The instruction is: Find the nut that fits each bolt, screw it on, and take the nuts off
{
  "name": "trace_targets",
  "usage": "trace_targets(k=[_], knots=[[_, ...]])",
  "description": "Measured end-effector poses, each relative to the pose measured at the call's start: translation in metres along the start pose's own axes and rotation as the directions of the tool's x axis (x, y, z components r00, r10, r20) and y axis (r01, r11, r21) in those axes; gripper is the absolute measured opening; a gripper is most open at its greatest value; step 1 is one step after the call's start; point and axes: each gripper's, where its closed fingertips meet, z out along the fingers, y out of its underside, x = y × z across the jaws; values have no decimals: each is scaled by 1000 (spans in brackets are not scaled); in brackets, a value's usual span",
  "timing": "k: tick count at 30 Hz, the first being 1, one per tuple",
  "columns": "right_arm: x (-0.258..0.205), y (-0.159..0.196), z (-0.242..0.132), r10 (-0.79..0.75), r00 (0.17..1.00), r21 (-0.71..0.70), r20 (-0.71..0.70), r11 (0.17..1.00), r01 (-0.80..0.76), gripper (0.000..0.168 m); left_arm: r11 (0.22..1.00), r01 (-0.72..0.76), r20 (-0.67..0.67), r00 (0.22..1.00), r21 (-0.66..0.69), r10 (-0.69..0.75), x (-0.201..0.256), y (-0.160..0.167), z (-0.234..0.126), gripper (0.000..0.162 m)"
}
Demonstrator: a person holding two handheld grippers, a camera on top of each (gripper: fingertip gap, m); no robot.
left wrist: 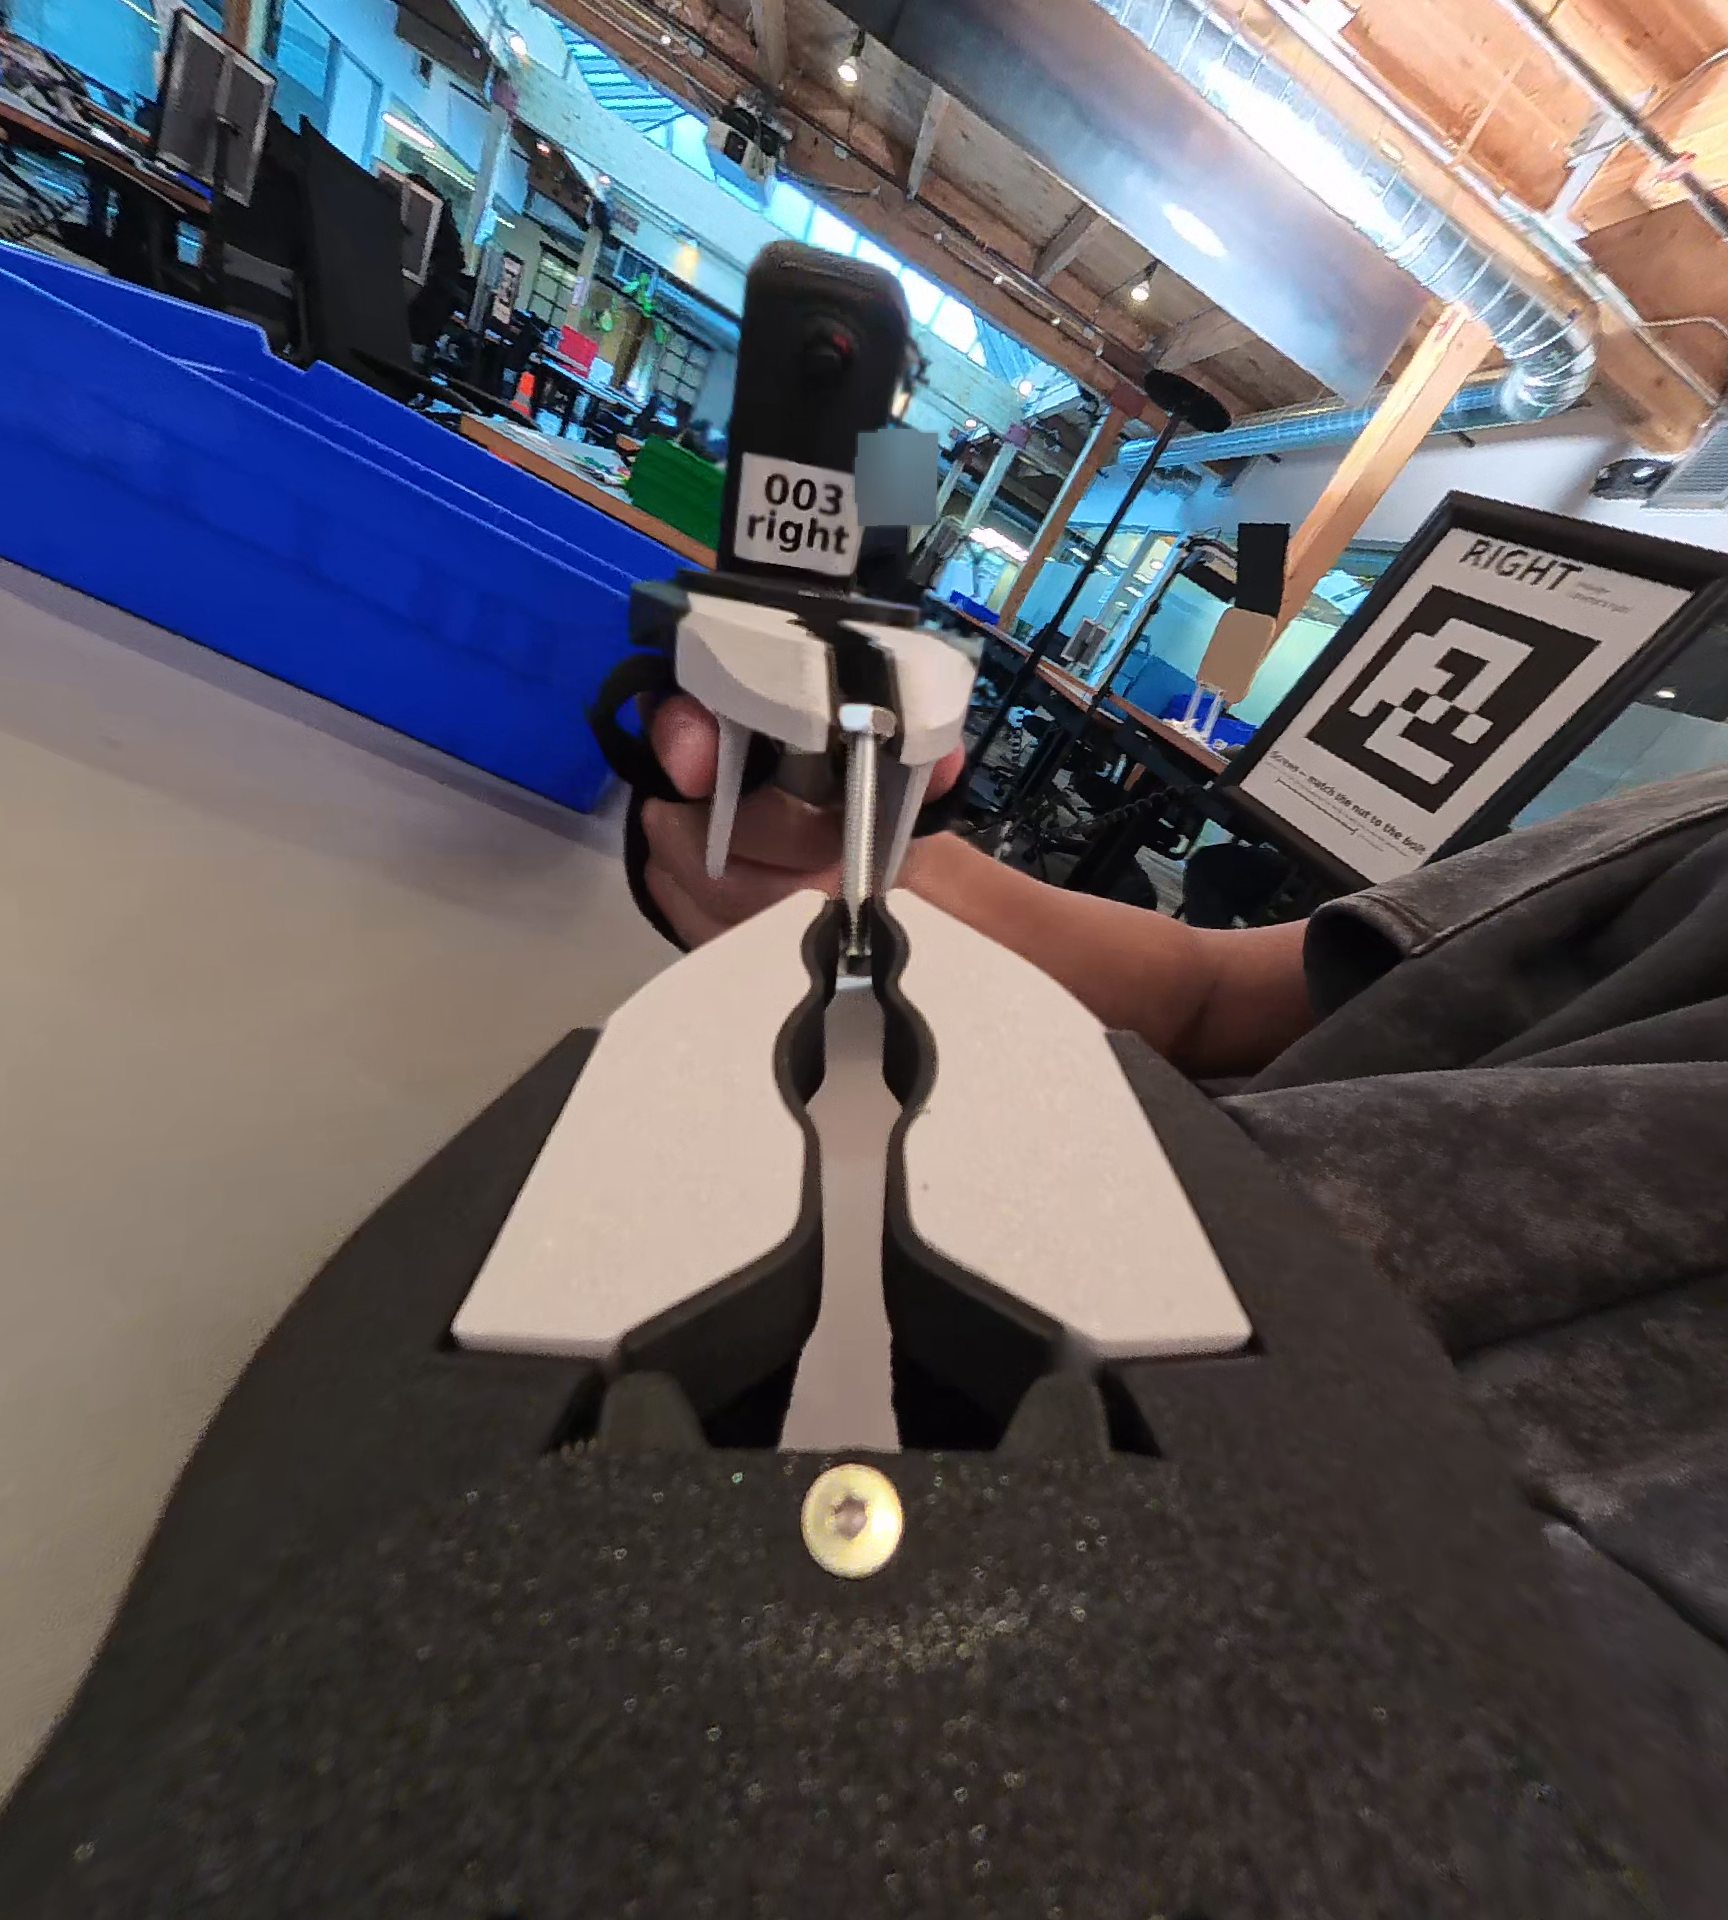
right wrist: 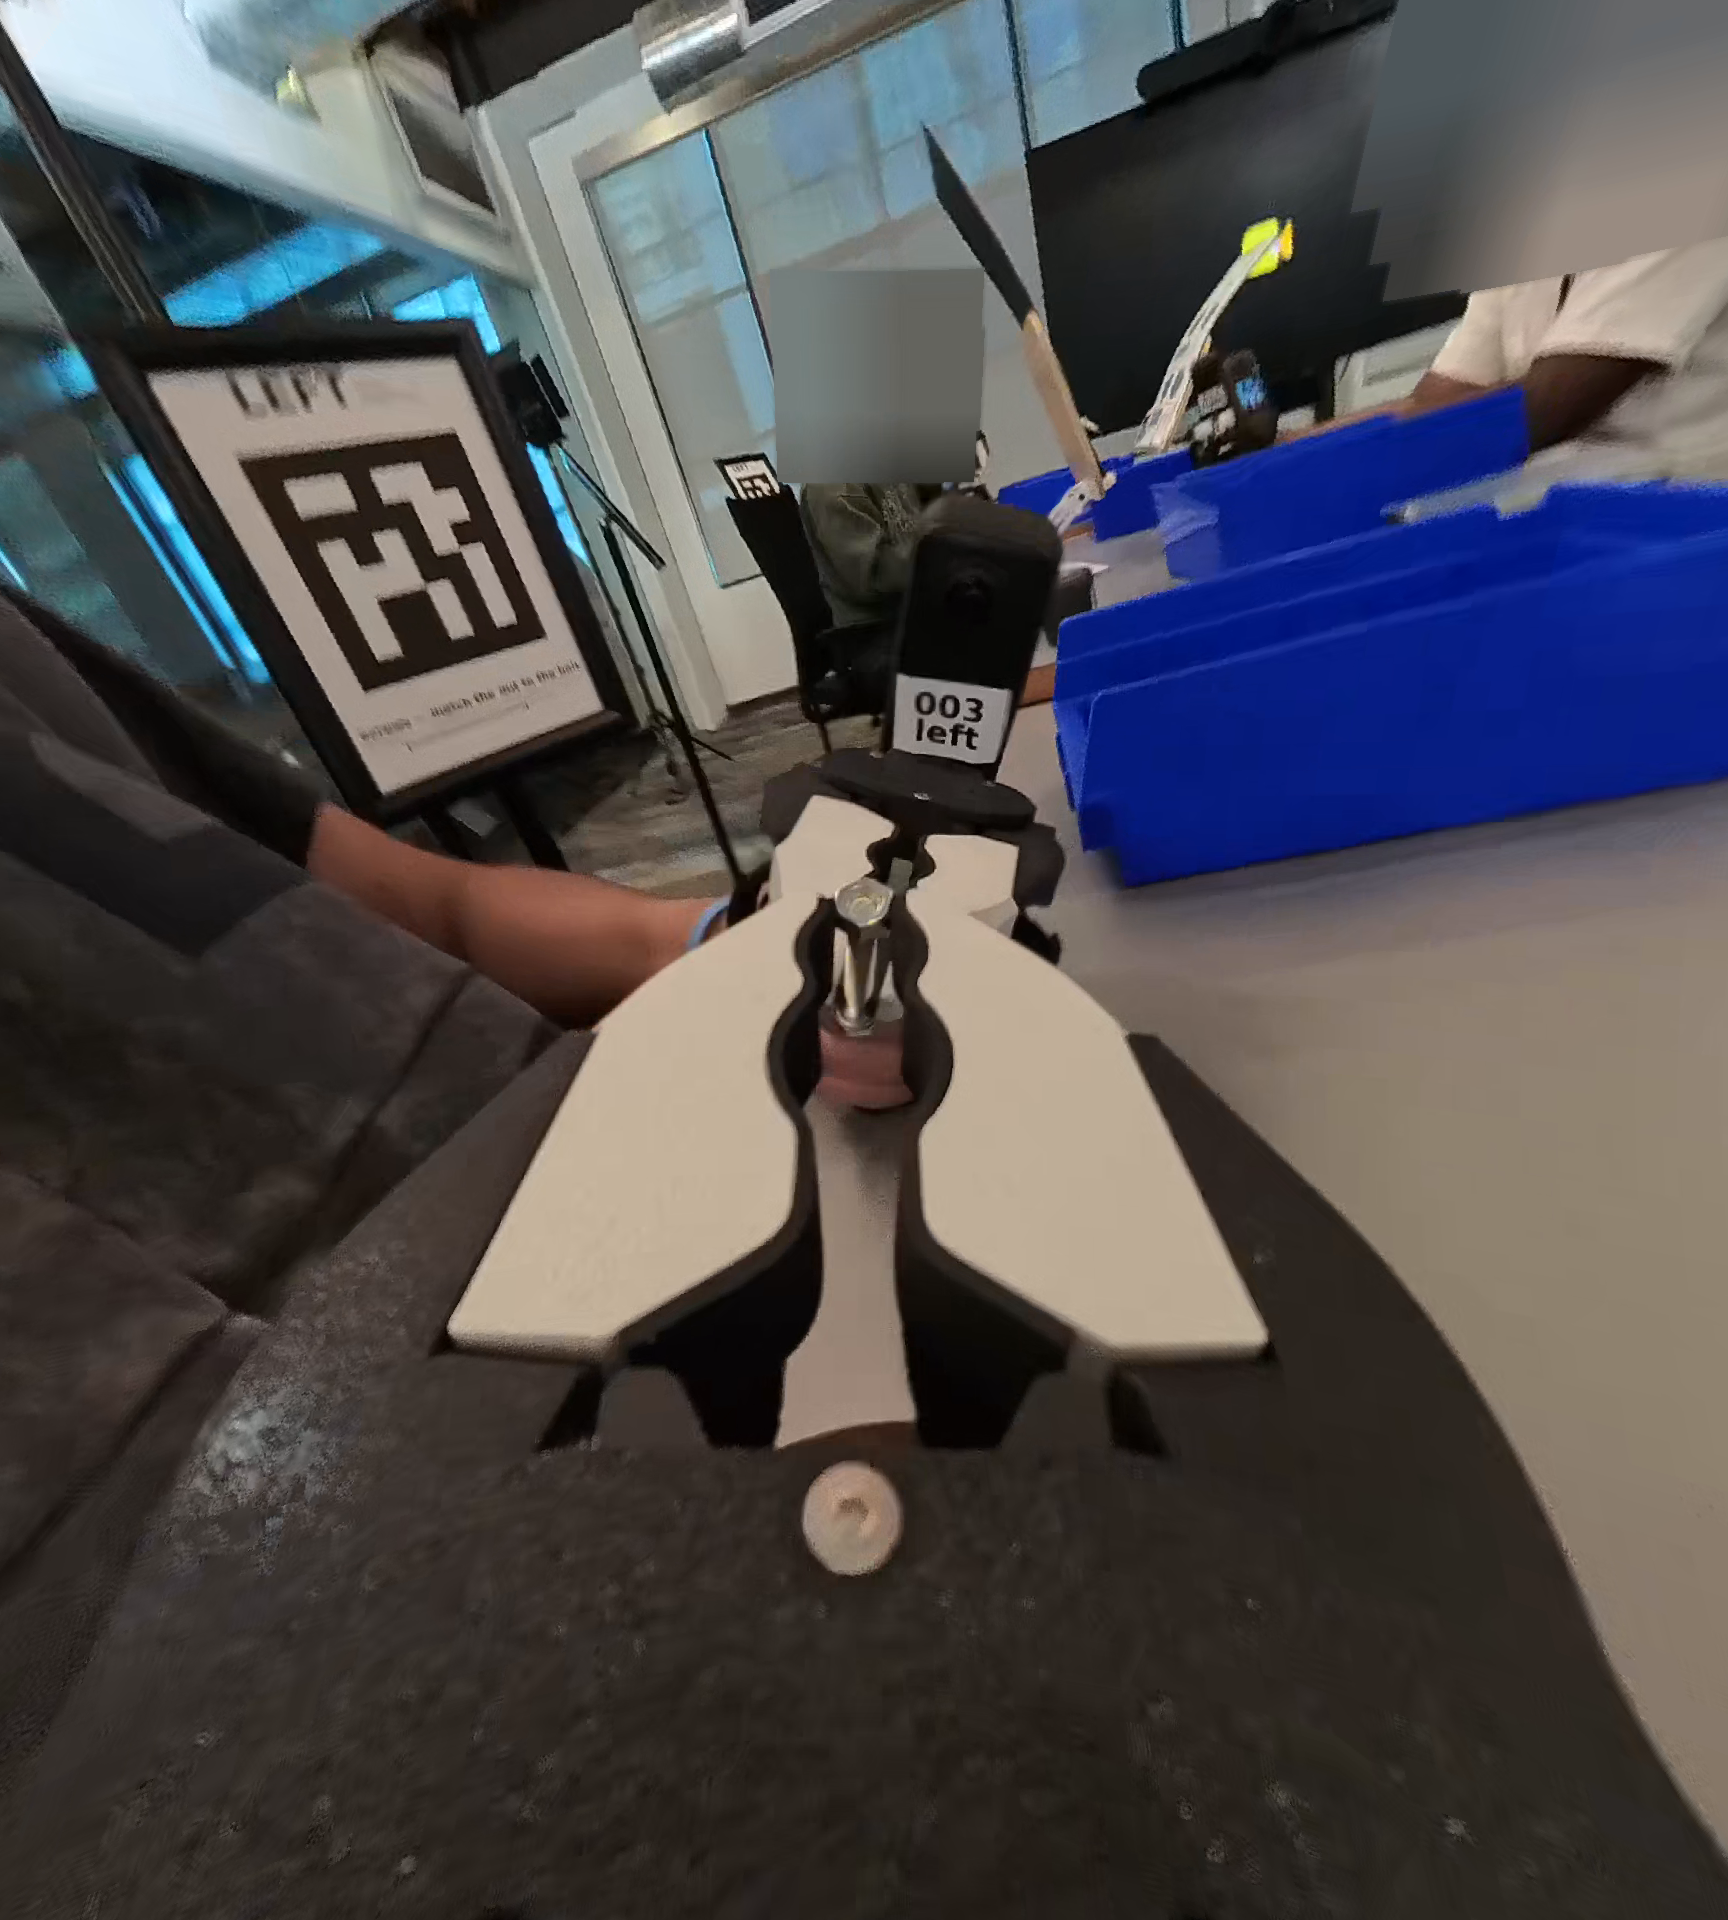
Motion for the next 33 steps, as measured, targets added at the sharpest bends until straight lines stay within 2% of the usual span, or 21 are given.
trace_targets(k=[4,7,9,12,15,17,19,22,24,25,28,29,30,31,33], knots=[[-13,5,-2,-258,966,-95,-5,962,257,10,997,73,-106,991,-34,-76,12,5,0,5],[-29,9,-4,-301,951,-157,70,938,308,10,986,147,-244,956,-80,-162,28,7,0,5],[-40,15,-4,-342,933,-248,110,900,359,10,971,174,-302,928,-165,-218,37,15,1,5],[-45,22,-6,-516,850,-424,105,750,507,10,948,176,-294,921,-265,-254,40,15,-1,5],[-37,19,-12,-682,724,-511,101,589,626,10,916,254,-238,912,-311,-334,35,10,1,5],[-27,19,-16,-781,614,-564,112,459,686,10,882,335,-189,892,-332,-410,28,7,3,5],[-19,17,-17,-875,462,-592,146,296,749,10,850,399,-154,869,-343,-470,20,4,3,5],[-4,15,-20,-962,117,-616,248,-63,785,10,804,481,-124,827,-350,-549,10,-2,1,5],[1,15,-21,-940,-91,-593,328,-280,755,10,786,502,-108,815,-361,-570,5,0,2,5],[2,14,-21,-919,-172,-580,354,-360,731,10,782,509,-108,810,-360,-577,3,-1,2,5],[1,13,-22,-848,-349,-526,399,-523,670,10,762,542,-118,783,-354,-611,1,-1,4,5],[1,14,-23,-833,-378,-512,403,-548,662,10,765,536,-117,787,-357,-606,1,0,5,5],[1,16,-24,-843,-363,-514,397,-532,673,10,773,525,-118,795,-357,-594,0,2,5,5],[3,17,-26,-878,-300,-539,374,-469,700,10,787,508,-123,808,-349,-576,-1,2,6,5],[5,21,-27,-948,-92,-594,305,-265,760,10,828,448,-131,849,-337,-513,-2,4,6,5]])
